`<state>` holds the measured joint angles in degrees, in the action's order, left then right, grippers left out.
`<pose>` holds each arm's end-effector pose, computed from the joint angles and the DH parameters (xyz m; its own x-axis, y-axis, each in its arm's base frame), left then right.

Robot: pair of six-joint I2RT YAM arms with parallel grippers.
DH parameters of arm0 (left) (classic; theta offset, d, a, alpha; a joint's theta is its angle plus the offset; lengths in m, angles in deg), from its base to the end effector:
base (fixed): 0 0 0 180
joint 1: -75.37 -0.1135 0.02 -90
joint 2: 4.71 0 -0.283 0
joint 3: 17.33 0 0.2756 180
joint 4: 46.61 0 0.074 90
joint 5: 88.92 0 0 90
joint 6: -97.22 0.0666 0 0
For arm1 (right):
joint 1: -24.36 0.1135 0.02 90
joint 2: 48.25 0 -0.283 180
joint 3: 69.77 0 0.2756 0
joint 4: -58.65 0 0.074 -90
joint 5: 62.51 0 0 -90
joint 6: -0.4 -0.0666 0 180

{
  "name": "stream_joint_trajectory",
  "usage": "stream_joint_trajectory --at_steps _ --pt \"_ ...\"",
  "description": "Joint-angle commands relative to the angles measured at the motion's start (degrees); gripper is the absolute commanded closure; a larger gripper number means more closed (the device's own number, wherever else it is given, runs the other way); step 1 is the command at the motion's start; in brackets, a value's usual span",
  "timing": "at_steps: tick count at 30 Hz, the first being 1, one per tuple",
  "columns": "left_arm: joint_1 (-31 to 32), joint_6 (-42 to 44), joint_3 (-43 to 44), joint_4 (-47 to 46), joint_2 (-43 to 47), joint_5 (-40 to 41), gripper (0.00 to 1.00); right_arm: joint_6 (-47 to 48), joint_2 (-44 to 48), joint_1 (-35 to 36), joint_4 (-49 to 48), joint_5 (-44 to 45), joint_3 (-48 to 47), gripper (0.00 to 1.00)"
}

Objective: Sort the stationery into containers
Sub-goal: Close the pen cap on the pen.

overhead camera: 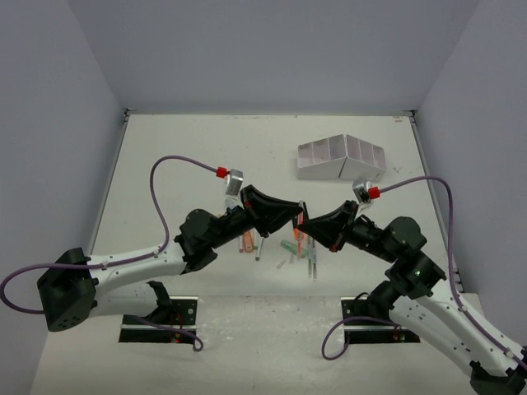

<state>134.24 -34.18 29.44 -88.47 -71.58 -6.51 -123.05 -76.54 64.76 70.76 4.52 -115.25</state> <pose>0.1464 -0.2594 0.3309 -0.4593 -0.5075 -0.7290 0.8108 0.0958 -0.5775 0.1118 0.1292 0.3411 -0.4358 0.2955 -0.8501 -0.7821 0.3432 0.5202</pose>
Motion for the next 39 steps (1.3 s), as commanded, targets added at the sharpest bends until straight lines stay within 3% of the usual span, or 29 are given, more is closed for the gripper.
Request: stream_joint_trajectory --at_steps 1,3,5,7,16,21,25,30,31,34,39 --pt "0.0 1.4 0.1 2.0 -0.7 -2.8 0.81 0.4 -1.5 -0.1 -5.7 -1.1 -4.1 1.0" --pt "0.0 1.8 0.7 2.5 -0.6 -2.8 0.84 0.2 -2.1 -0.1 -5.7 -2.4 -3.9 1.0" --pt "0.0 2.2 1.4 3.5 -0.5 -2.6 0.96 0.2 -2.4 -0.1 -5.9 -3.3 -3.5 1.0" --pt "0.0 2.6 2.3 4.6 -0.3 -2.4 0.99 0.3 -2.4 -0.1 -5.4 -3.6 -3.2 1.0" --pt "0.0 4.0 1.4 4.6 3.4 -3.5 1.0 0.4 -4.0 -0.1 -6.4 -4.6 -2.2 1.0" --pt "0.1 4.7 1.8 2.8 5.1 -6.2 1.0 -0.9 -8.1 -0.1 -10.4 -11.0 -1.6 0.73" --pt "0.1 4.0 2.2 1.1 4.9 -6.9 1.0 -2.3 -9.4 -0.1 -13.6 -13.1 -0.5 0.7" --pt "0.1 3.1 1.9 -1.0 5.0 -6.6 1.0 -2.7 -10.9 -0.1 -14.8 -15.2 -1.2 0.76" --pt "0.1 3.1 1.9 -1.2 5.0 -6.6 1.0 -2.6 -10.8 -0.1 -14.8 -15.2 -1.1 0.86" --pt "0.1 2.8 2.1 -1.0 5.0 -6.2 1.0 -2.2 -10.0 -0.1 -14.7 -14.2 -0.3 1.0" --pt "0.2 2.8 2.7 -0.2 5.0 -6.1 1.0 -2.0 -8.9 -0.1 -15.2 -13.3 0.6 1.0"
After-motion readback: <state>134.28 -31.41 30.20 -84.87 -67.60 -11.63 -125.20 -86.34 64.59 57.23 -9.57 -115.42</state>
